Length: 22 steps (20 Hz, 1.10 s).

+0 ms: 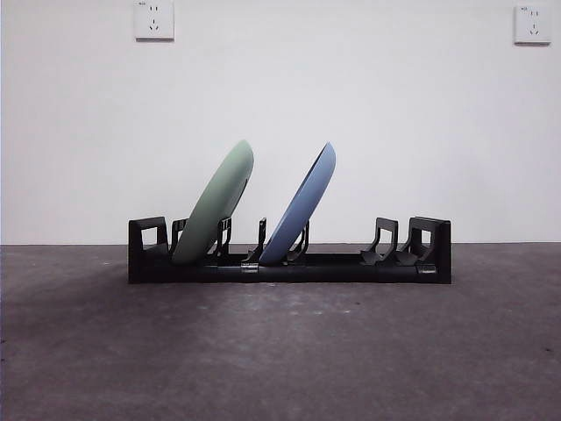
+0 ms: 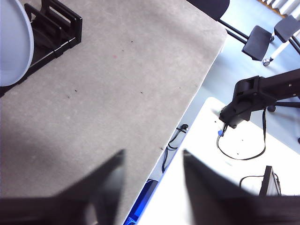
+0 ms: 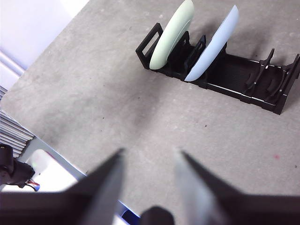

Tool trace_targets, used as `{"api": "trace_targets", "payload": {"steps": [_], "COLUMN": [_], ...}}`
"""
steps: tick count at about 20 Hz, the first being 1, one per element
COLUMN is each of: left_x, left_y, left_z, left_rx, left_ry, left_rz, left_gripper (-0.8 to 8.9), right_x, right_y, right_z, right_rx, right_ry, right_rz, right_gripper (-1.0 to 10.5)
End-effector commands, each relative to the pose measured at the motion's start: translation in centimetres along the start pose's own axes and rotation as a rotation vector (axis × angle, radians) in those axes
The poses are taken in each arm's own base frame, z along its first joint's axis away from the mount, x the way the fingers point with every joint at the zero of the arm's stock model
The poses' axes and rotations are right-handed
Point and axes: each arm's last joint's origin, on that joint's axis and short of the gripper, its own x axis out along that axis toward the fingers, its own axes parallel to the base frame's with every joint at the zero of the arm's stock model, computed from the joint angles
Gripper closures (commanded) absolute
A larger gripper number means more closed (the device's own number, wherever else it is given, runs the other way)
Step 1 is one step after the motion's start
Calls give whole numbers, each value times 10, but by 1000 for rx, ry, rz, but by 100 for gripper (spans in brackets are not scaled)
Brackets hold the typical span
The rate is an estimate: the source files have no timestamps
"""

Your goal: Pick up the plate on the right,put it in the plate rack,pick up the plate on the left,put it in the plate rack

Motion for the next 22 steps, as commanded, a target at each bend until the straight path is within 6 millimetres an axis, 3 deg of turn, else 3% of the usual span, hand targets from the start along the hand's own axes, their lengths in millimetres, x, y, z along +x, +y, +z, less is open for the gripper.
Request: {"api": "trace_targets", "payload": {"steps": [1,10,17,22], "left_x": [1,2,8,14], "left_y": [1,1,6,12], "left_z": [-1,0,3,24], "left_rx": [29,26,17,156], "left_ry": [3,7,20,-124], "left_rz": [-1,-1,-3,23], "left_gripper": [821,818,818,818], "right_x": [2,10,35,57], "right_y": [0,-9,-31,-50], "right_z": [-3,1,11,17], "right_rx": [-11,78,108,126], "right_ry": [25,59,160,247], "right_rz": [8,-68,-266,-380], "right_gripper": [959,944,944,944]}}
